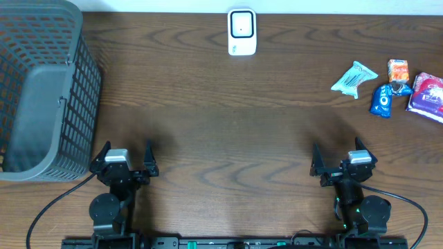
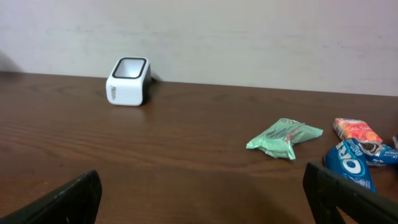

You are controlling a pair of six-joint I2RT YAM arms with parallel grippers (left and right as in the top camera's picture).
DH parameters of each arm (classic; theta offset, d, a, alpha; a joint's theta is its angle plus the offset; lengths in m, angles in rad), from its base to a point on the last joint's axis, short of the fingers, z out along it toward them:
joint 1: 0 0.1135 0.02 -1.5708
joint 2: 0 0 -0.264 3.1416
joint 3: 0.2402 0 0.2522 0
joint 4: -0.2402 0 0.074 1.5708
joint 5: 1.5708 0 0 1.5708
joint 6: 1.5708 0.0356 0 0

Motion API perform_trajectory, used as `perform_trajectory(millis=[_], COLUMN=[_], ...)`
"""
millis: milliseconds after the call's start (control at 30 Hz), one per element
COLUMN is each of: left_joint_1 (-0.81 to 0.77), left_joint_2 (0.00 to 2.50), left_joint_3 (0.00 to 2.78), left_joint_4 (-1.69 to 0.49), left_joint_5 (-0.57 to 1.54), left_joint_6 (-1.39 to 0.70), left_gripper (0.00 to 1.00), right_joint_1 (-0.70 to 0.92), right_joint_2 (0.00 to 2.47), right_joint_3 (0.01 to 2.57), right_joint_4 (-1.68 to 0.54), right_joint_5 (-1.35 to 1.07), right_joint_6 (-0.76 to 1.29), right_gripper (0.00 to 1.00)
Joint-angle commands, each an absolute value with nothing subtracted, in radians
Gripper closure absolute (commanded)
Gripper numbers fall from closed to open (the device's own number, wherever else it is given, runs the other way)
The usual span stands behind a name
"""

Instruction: Scan the item barcode

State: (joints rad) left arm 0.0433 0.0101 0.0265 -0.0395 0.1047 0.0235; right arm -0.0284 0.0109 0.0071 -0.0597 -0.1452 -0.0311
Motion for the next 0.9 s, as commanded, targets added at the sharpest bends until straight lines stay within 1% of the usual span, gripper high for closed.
perform_trajectory(millis=[0,867], left_joint_1=[0.011,0.01], left_joint_2=[0.001,0.001], left_joint_3=[0.004,0.004], left_joint_4=[-0.068,-0.062], left_joint_5=[0.106,0.131], left_joint_6=[0.03,0.048], left_gripper=[0.02,0.02], right_joint_1=[-0.025,-0.025], right_joint_2=[0.005,0.005], right_joint_3=[0.006,0.006], right_joint_4=[-0.064,-0.064], right_joint_5=[-0.151,-0.151], right_joint_6=[-0.039,-0.039], right_gripper=[0.01,0.01])
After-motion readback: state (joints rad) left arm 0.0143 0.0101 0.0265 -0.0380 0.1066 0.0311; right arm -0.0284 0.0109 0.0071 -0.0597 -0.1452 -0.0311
